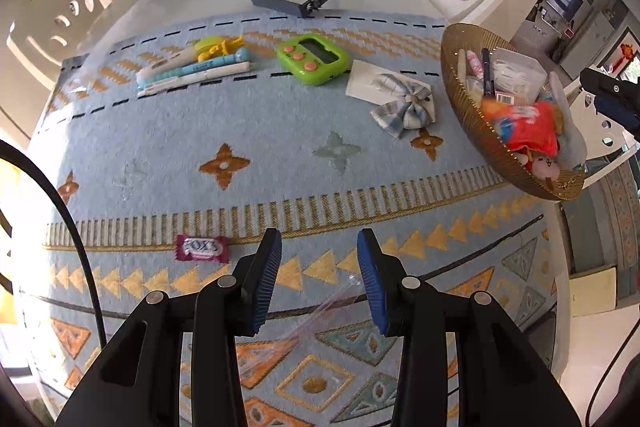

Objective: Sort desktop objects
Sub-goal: 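Carry the red snack bag into the golden basket and release it, then move the right gripper to the green timer and grasp it, then grasp the yellow-capped white highlighter with the left gripper while the right gripper holds the timer, then carry highlighter and timer over the golden basket and open both grippers, then move the left gripper to the pink FOX'S candy and grasp it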

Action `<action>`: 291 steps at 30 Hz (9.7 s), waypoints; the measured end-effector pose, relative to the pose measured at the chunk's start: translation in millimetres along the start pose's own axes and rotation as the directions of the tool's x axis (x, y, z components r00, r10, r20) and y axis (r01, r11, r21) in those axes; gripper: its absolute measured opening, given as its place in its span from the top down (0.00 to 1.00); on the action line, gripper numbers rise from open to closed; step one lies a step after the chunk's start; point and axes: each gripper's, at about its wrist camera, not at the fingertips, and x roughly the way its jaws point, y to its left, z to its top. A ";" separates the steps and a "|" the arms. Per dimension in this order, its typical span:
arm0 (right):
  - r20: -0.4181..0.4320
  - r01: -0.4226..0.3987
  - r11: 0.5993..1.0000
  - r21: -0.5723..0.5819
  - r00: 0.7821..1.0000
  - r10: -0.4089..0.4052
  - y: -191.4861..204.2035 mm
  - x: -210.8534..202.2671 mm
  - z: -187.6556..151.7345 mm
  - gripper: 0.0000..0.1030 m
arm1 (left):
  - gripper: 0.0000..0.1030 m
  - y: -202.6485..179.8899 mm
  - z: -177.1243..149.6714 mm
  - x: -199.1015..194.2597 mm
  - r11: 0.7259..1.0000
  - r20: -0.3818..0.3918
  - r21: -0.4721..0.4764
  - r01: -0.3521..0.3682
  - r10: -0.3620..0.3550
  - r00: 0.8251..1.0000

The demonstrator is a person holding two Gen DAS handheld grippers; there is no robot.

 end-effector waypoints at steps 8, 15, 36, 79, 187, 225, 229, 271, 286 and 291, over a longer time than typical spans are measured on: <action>-0.026 -0.047 0.998 -0.037 0.999 0.046 45.0 3.6 -10.5 0.36 | 0.64 37.3 -10.5 -0.5 1.000 -0.015 -0.022 -0.011 0.011 1.000; -0.081 -0.081 0.993 -0.080 0.994 0.075 97.6 24.6 -22.6 0.36 | 0.64 83.9 -6.3 4.5 0.999 -0.018 -0.039 -0.022 0.021 1.000; -0.216 -0.015 0.981 -0.194 0.976 -0.028 193.8 197.7 10.7 0.36 | 0.49 175.0 125.4 62.0 0.954 0.030 0.284 0.096 -0.109 0.994; -0.247 -0.107 0.976 -0.192 0.967 0.058 206.8 200.3 -21.2 0.36 | 0.78 188.8 77.3 63.7 0.974 -0.008 0.192 0.117 -0.118 0.993; -0.240 -0.275 0.907 -0.318 0.949 0.204 286.4 52.8 -164.0 0.36 | 0.80 173.9 -75.1 -66.1 0.999 0.231 0.033 -0.025 0.017 0.973; 0.061 0.047 0.999 0.007 0.997 -0.047 -49.1 -2.1 16.0 0.36 | 0.79 -154.1 117.2 -4.2 0.907 0.200 0.372 0.197 -0.285 0.937; 0.013 0.027 0.999 0.021 1.000 -0.027 -56.1 17.3 20.5 0.36 | 0.75 -160.0 125.1 8.8 0.902 0.140 0.358 0.240 -0.306 0.942; -0.196 -0.101 0.995 -0.009 0.976 0.097 159.3 38.7 -100.2 0.29 | 0.66 137.9 -33.8 -17.6 0.983 -0.009 0.107 0.150 -0.149 0.989; -0.232 0.008 0.998 0.056 0.973 0.006 160.6 31.4 -130.5 0.29 | 0.66 115.7 -29.3 26.9 0.896 -0.028 0.369 0.246 -0.254 0.967; -0.244 0.031 0.992 0.120 0.970 -0.001 147.1 35.0 -134.6 0.29 | 0.66 101.7 -26.4 35.3 0.867 -0.018 0.440 0.232 -0.251 0.968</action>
